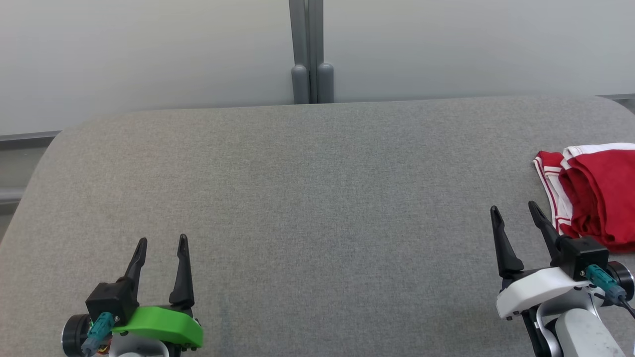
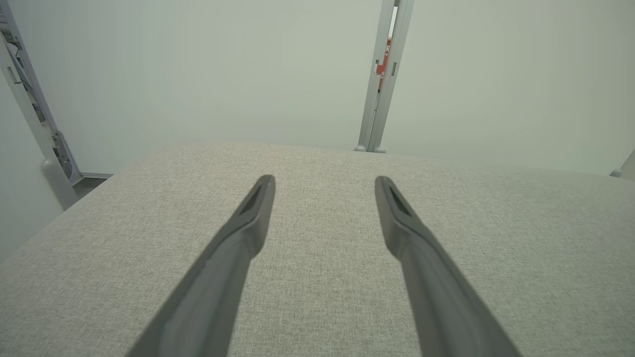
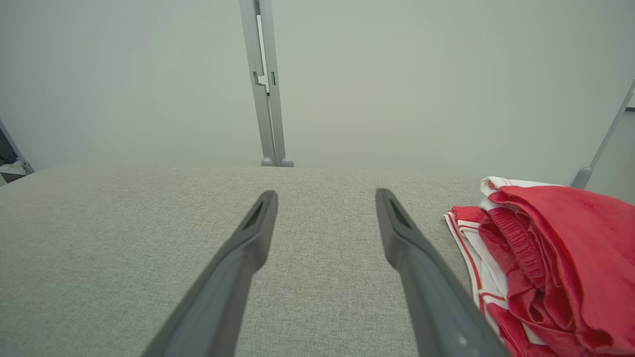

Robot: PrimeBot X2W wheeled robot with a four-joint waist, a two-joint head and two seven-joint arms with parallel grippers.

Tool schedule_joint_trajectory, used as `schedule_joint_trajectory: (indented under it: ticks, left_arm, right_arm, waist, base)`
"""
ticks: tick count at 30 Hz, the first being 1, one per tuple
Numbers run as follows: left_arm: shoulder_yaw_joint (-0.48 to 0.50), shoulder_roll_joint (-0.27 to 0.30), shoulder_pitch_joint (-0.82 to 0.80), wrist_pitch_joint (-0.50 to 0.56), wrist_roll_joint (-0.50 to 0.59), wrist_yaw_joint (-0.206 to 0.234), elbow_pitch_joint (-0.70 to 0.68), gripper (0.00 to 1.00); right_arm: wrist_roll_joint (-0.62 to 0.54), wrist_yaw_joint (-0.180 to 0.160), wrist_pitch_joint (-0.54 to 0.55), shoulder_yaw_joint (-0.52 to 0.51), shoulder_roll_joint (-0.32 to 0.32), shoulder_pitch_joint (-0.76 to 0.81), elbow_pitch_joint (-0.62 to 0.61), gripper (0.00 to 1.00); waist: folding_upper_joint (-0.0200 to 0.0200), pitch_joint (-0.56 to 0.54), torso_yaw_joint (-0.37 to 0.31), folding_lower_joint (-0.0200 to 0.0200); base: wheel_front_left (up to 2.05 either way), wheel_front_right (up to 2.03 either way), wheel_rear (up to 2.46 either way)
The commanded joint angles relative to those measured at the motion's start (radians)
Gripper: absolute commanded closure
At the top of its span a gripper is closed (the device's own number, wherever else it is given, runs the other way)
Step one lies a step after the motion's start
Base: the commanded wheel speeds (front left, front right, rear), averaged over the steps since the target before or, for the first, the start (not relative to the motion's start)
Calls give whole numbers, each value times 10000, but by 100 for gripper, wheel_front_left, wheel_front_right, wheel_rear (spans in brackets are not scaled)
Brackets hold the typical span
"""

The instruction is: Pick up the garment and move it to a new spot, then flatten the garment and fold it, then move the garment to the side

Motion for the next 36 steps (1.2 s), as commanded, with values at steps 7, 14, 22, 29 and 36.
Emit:
schedule_joint_trajectory:
  ticks: [7, 14, 22, 29, 36]
  left_arm:
    - [-30, 16, 78, -24, -32, -21, -80, 0]
    - [-24, 16, 55, -24, 12, -55, -10, 0]
    - [-9, -19, 50, 32, -12, -35, 224, 100]
    - [122, -48, 119, 360, -879, -42, 461, 100]
    - [197, -41, 94, 659, -2146, -53, 312, 100]
  right_arm:
    - [-101, -22, -41, -145, 78, 120, -58, 0]
    - [-97, -22, -41, -252, 139, 176, -74, 0]
    - [-61, 0, 18, -232, 325, 161, 114, 100]
    - [827, 1, 332, -340, 455, 287, 334, 100]
    - [2110, 0, 644, -441, 522, 281, 226, 100]
  waist:
    - [0, 19, 0, 0]
    - [0, -10, 70, 0]
    - [0, -5, 123, 0]
    - [0, -1, 112, 0]
    - [0, 6, 97, 0]
  base:
    - [0, 0, 0]
    - [0, 0, 0]
    - [0, 0, 0]
    - [0, 0, 0]
    - [0, 0, 0]
